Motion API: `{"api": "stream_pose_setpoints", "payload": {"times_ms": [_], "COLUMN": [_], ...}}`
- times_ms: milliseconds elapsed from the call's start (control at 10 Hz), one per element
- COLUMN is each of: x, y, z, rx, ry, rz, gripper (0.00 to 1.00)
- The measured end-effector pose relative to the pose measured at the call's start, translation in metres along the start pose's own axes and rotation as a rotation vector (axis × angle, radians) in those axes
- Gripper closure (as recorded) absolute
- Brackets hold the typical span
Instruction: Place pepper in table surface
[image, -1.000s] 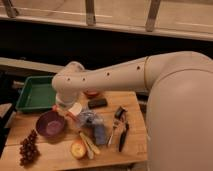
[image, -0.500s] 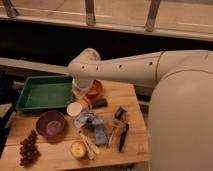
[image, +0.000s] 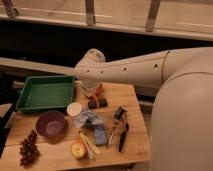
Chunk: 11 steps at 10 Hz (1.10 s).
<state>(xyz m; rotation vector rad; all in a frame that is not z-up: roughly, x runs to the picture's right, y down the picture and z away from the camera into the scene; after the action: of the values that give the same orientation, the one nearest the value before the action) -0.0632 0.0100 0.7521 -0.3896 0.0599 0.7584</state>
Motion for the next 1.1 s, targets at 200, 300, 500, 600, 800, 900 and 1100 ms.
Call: {"api": "stream_pose_setpoints", "payload": {"times_ms": [200, 300, 500, 600, 800, 900, 1100], "x": [-0.001, 0.002, 0.005, 0.006, 0.016, 0.019, 0.043], "y": [-0.002, -0.011, -0.043, -0.061, -0.122, -0.144, -0.177], "z": [0.003, 0.006, 0.015, 0.021, 0.042, 0.054, 0.075], "rx": [0.026, 0.033, 0.054, 0.055, 0.05, 0.037, -0.019], "ry": [0.003, 0.003, 0.002, -0.003, -0.018, -0.029, -0.062], "rz": [0.03, 0.057, 0.124, 0.162, 0.291, 0.35, 0.5], "gripper": [0.87, 0.87, 0.87, 0.87, 0.87, 0.87, 0.87]}}
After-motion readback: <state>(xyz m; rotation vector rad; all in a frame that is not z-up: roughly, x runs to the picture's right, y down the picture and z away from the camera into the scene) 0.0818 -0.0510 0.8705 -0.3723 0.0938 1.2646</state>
